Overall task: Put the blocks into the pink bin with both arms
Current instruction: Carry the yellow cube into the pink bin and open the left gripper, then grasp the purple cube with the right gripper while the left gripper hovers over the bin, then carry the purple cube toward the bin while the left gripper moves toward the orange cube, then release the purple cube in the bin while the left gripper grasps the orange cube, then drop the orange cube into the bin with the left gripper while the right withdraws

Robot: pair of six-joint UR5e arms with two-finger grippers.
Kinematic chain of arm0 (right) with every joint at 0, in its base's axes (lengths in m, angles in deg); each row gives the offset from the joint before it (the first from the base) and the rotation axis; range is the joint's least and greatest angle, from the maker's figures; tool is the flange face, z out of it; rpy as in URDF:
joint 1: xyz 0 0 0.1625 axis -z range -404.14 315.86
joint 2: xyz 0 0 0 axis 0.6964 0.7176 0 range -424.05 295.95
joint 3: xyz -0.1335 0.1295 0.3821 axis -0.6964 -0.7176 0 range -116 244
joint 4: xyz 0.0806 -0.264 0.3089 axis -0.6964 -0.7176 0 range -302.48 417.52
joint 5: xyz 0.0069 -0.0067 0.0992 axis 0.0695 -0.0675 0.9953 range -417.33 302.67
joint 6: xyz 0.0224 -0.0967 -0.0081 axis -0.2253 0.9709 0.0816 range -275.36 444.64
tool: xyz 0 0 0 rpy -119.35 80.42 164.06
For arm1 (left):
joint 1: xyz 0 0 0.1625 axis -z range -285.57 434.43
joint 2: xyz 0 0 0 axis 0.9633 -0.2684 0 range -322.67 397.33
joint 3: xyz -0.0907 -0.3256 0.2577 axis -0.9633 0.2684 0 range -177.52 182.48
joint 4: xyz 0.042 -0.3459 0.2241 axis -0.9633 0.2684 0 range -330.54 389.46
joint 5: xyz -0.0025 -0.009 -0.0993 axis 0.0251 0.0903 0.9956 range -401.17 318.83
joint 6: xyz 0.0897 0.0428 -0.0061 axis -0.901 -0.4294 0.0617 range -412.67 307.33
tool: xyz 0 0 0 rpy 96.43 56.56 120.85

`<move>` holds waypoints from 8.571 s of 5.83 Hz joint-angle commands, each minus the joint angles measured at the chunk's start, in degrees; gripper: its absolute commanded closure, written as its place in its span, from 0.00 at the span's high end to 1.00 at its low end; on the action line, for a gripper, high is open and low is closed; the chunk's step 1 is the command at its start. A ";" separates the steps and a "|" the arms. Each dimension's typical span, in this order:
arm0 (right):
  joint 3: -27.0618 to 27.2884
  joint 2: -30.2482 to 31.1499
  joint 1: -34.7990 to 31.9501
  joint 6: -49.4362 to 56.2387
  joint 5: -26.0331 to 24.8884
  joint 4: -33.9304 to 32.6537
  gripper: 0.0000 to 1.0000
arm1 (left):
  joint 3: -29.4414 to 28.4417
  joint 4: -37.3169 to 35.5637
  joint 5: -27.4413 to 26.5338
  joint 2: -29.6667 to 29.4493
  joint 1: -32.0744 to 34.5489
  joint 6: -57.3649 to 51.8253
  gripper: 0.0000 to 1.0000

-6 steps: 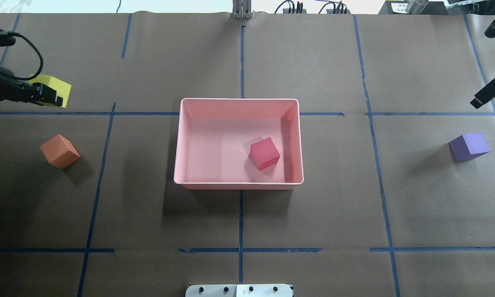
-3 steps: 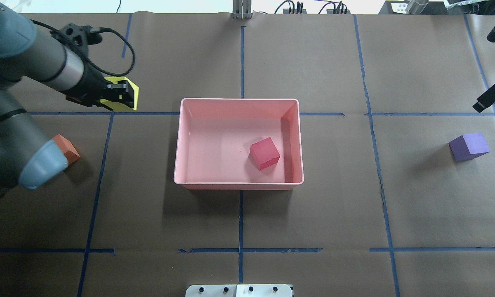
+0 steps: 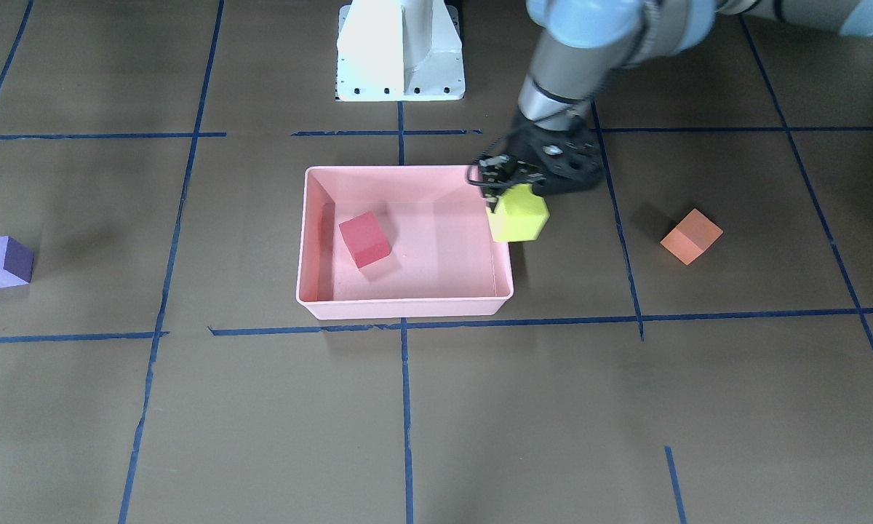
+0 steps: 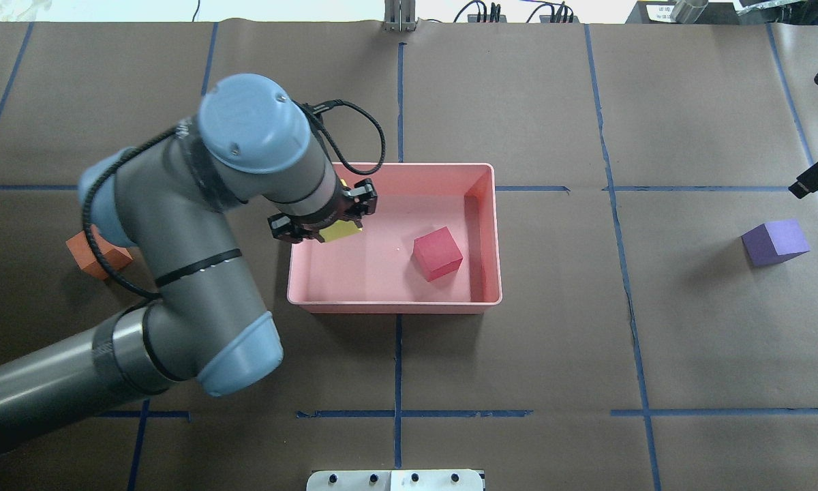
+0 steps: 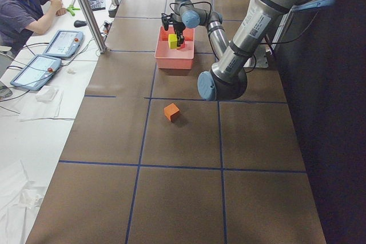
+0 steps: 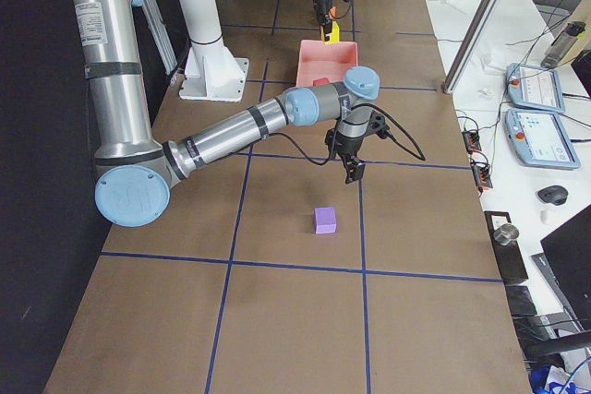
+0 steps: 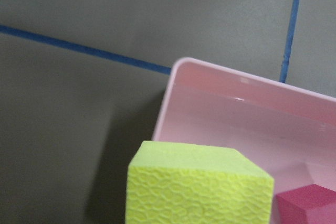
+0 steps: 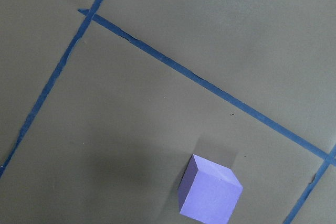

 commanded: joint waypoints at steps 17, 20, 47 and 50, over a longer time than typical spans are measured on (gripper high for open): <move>-14.55 4.87 11.26 -27.70 -1.41 37.91 0.35 | 7.19 -0.49 -3.85 7.30 -2.66 -13.46 1.00; -9.81 -6.11 12.82 -36.12 -1.05 24.31 0.35 | 14.19 -1.46 5.60 18.22 6.53 -38.95 1.00; -7.60 -31.98 34.72 -64.18 -17.05 5.11 1.00 | -7.33 37.83 16.80 38.93 16.33 -75.70 0.72; -3.57 -27.35 30.70 -56.84 -14.95 5.02 1.00 | -3.30 30.23 16.63 29.65 17.30 -63.54 0.72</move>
